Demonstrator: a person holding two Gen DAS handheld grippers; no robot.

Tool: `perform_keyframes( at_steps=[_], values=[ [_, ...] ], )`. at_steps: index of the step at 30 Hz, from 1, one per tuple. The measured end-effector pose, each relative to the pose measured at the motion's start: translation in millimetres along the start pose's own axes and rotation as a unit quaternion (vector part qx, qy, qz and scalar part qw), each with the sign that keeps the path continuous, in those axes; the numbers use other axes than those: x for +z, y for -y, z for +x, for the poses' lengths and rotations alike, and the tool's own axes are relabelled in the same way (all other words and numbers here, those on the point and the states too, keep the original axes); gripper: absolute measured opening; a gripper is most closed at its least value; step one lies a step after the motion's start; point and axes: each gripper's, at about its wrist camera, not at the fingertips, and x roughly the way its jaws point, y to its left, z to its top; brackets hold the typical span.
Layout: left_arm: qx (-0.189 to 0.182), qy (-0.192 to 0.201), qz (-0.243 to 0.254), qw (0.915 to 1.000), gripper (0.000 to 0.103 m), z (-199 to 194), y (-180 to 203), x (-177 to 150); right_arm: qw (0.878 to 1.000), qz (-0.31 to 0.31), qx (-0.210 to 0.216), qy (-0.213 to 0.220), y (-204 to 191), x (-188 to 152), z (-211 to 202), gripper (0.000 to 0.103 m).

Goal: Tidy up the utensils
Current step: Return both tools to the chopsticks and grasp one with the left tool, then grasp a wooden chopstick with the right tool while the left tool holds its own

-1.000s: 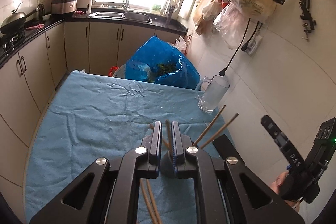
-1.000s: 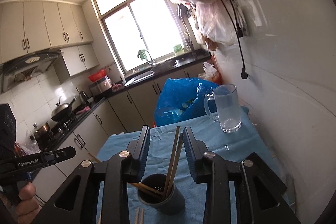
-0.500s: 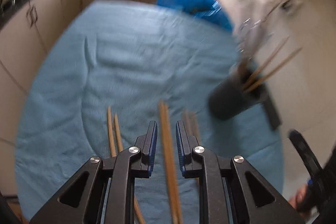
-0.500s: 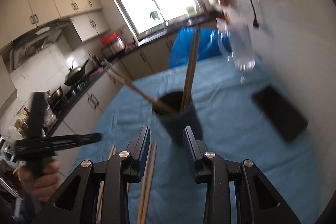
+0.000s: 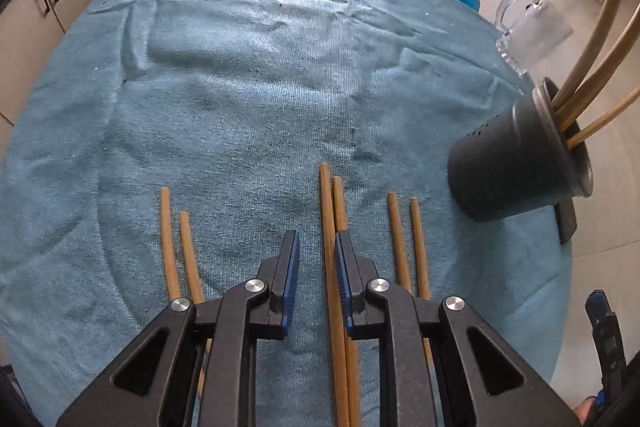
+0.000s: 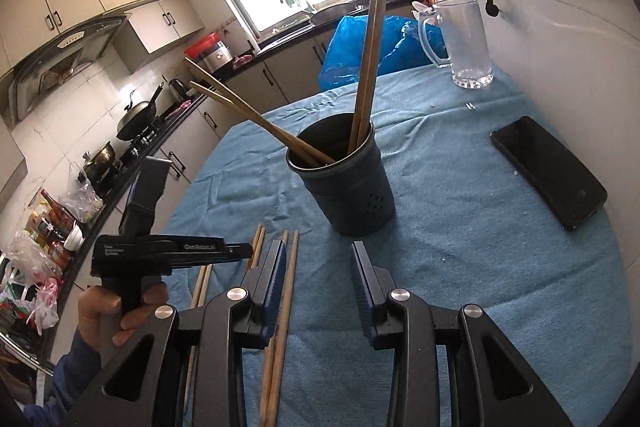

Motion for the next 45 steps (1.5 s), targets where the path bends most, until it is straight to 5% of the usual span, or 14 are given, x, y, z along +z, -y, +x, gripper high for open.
perform_keyframes(
  at_steps=[9,19,27,37,45],
  values=[
    [0.06,0.011,0.024,0.9978,0.007,2.6,9.1,-0.5,1.0,-0.011,0.0,-0.01,-9.3,-1.4,5.1,0.036],
    [0.003,0.056,-0.009,0.9984,0.006,-44.1,-21.4,-12.3,0.998,-0.03,0.012,-0.047,-26.7,-1.9,28.8,0.036],
    [-0.014,0.093,-0.032,0.995,0.006,-85.1,-45.6,-26.3,0.988,-0.092,0.027,-0.121,-77.8,1.2,92.6,0.036],
    [-0.034,0.108,-0.059,0.9918,0.006,-100.5,-78.2,-35.6,0.974,-0.124,-0.031,-0.19,-100.8,6.7,174.0,0.035],
    [-0.043,0.111,-0.065,0.9908,0.006,-102.2,-84.0,-37.8,0.962,-0.155,-0.064,-0.215,-107.8,-3.0,196.5,0.008]
  ],
)
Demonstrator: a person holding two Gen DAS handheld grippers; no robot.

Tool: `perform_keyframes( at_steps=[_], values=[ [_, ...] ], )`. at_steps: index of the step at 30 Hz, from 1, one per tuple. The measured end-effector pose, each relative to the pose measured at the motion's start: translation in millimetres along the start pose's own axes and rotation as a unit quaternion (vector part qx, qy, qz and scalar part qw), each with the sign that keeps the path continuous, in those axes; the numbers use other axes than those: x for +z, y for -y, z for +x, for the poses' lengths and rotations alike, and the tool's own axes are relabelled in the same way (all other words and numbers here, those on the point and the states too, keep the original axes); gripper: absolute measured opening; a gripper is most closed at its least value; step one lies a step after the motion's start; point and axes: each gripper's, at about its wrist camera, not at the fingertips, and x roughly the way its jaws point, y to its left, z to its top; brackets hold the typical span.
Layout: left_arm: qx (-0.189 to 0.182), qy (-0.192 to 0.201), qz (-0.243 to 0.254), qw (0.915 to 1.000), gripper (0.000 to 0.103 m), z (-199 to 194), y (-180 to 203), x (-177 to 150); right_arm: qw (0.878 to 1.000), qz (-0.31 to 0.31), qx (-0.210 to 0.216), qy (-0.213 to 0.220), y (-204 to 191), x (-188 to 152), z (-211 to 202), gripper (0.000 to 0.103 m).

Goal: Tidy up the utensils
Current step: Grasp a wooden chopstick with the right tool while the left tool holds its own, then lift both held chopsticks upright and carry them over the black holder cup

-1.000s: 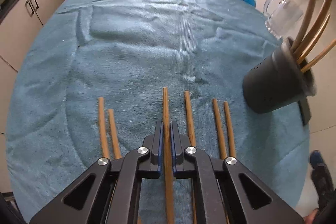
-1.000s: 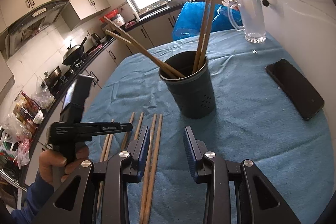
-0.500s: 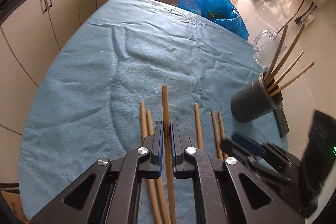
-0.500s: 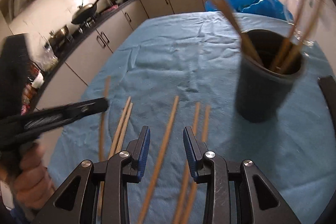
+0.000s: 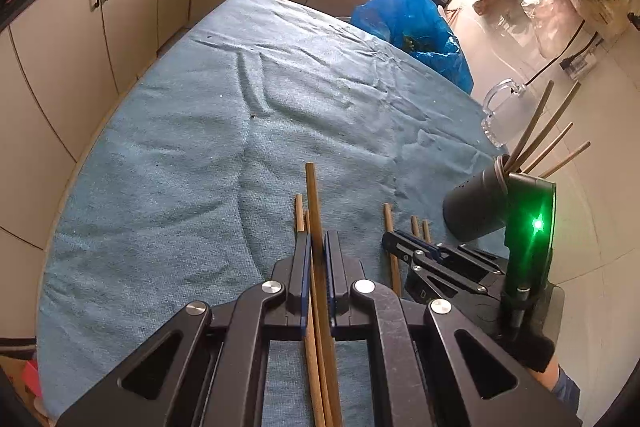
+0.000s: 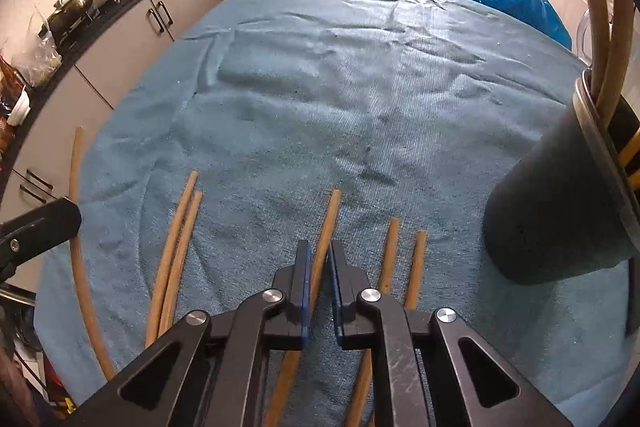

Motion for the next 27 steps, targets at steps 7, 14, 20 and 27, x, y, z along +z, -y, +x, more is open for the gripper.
perform_keyframes(
  at_steps=[7,14,20,27],
  values=[
    [-0.008,0.015,0.017,0.9997,0.006,-15.0,12.9,-5.8,0.996,0.028,0.055,0.068,9.9,-13.9,-50.6,0.007],
    [-0.03,0.052,0.051,0.9969,0.006,-47.6,46.0,-15.9,0.974,0.043,0.091,0.201,26.4,-48.1,-145.8,0.007],
    [-0.032,0.083,0.076,0.9932,0.006,-73.6,68.1,-28.2,0.952,0.028,0.101,0.287,22.7,-81.6,-194.4,0.007],
    [-0.027,0.099,0.082,0.9913,0.006,-87.8,76.4,-30.8,0.941,0.034,0.103,0.32,27.2,-97.3,-215.3,0.007]
  ],
)
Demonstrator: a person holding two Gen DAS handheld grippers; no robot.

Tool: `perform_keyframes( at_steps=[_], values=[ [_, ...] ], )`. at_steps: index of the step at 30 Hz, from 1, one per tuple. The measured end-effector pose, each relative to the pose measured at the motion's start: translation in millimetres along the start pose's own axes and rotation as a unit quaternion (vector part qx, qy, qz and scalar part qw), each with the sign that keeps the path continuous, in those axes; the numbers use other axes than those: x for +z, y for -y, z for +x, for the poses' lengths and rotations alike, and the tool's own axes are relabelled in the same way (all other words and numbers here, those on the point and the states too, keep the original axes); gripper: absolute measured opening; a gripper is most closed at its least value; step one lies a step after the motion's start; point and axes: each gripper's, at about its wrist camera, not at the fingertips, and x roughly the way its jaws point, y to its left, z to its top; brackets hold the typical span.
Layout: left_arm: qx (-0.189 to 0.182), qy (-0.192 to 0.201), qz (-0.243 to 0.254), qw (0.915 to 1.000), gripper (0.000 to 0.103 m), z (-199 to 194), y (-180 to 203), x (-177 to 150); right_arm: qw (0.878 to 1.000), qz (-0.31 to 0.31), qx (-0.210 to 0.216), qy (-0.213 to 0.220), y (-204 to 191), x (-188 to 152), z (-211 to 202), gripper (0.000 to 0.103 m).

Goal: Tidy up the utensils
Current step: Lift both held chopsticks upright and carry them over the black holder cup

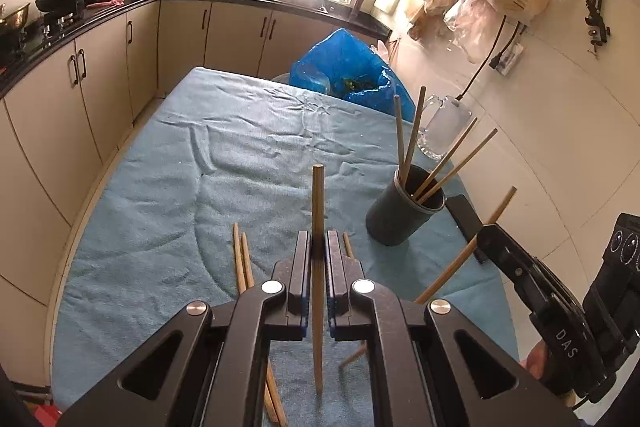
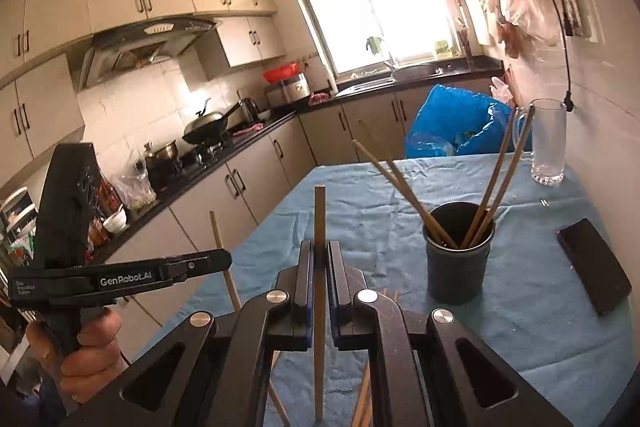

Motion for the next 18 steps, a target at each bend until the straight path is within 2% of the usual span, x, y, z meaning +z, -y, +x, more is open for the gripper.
perform_keyframes(
  at_steps=[18],
  values=[
    [0.0,0.013,0.004,0.9999,0.006,-9.5,6.5,1.1,1.0,0.017,0.0,0.021,11.4,4.1,-11.3,0.007]
  ],
)
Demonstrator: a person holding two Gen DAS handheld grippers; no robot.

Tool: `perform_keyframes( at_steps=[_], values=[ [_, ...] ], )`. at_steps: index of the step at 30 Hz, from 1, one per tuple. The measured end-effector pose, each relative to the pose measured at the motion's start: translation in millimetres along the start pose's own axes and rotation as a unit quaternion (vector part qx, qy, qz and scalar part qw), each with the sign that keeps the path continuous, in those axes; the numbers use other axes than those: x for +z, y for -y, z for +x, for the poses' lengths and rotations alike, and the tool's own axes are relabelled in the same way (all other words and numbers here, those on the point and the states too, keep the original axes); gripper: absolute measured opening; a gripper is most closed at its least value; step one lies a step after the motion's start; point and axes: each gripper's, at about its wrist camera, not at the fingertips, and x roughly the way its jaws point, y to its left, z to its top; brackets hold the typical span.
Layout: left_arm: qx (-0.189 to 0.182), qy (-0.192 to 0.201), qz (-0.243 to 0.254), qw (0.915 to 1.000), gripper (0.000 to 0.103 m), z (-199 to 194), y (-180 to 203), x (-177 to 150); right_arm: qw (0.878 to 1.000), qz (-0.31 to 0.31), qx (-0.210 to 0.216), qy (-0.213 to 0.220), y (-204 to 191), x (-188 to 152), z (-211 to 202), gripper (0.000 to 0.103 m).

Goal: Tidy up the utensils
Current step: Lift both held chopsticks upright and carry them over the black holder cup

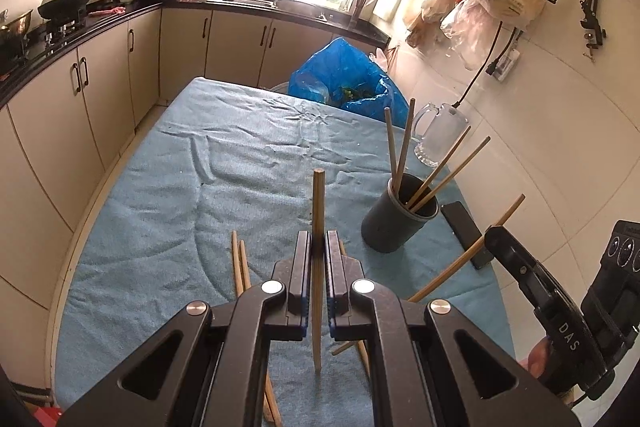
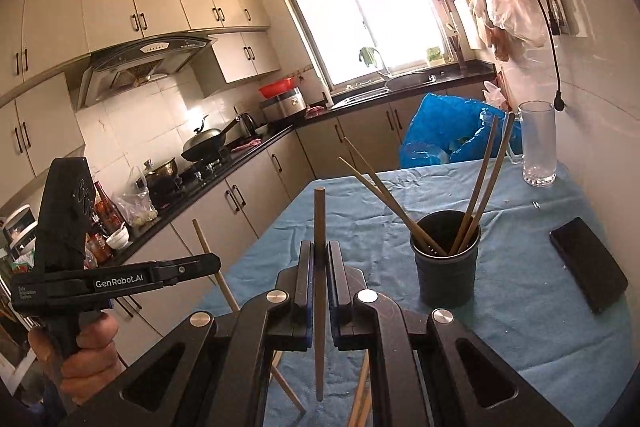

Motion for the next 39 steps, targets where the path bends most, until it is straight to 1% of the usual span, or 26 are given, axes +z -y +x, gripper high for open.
perform_keyframes(
  at_steps=[22,31,39],
  values=[
    [-0.004,0.007,0.013,0.9999,0.006,-6.3,9.3,5.2,0.999,0.02,-0.016,0.019,17.0,6.3,-16.7,0.007],
    [-0.008,0.012,0.026,0.9996,0.006,-11.2,22.7,9.5,0.999,0.033,-0.027,0.033,29.7,10.5,-28.9,0.007],
    [-0.018,0.02,0.042,0.9987,0.006,-17.8,40.9,17.9,0.997,0.041,-0.035,0.055,37.0,18.7,-45.7,0.007]
  ],
)
